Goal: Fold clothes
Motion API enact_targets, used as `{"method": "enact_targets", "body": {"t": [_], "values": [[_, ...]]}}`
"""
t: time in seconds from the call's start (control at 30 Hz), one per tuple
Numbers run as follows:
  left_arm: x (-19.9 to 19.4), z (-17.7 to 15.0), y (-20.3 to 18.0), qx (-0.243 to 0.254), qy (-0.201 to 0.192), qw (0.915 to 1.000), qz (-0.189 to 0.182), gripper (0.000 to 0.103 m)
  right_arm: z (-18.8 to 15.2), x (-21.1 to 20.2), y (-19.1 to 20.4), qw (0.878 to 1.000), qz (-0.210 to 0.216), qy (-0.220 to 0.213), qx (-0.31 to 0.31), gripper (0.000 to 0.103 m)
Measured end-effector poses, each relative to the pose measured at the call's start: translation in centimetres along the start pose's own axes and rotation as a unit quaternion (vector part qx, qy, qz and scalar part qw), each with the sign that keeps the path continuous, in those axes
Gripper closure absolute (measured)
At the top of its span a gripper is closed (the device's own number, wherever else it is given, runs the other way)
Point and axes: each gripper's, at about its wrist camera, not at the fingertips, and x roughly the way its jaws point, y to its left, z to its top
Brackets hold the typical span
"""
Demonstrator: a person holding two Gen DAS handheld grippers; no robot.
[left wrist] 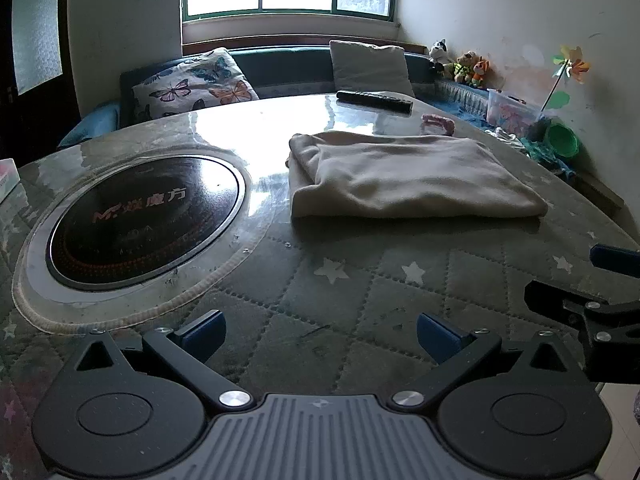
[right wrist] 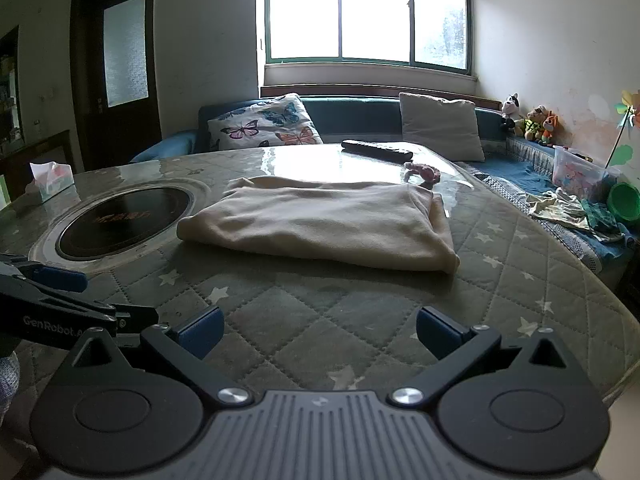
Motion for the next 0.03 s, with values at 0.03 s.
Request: {"method": "enact_targets", "body": {"t": [0.03], "values": [[-0.05, -0.03, -0.03, 0.000, 0.000, 1.0000, 0.000, 0.000, 0.00, -0.06, 0.02, 1.000, 0.000, -0.001, 0.000, 0.000]]}}
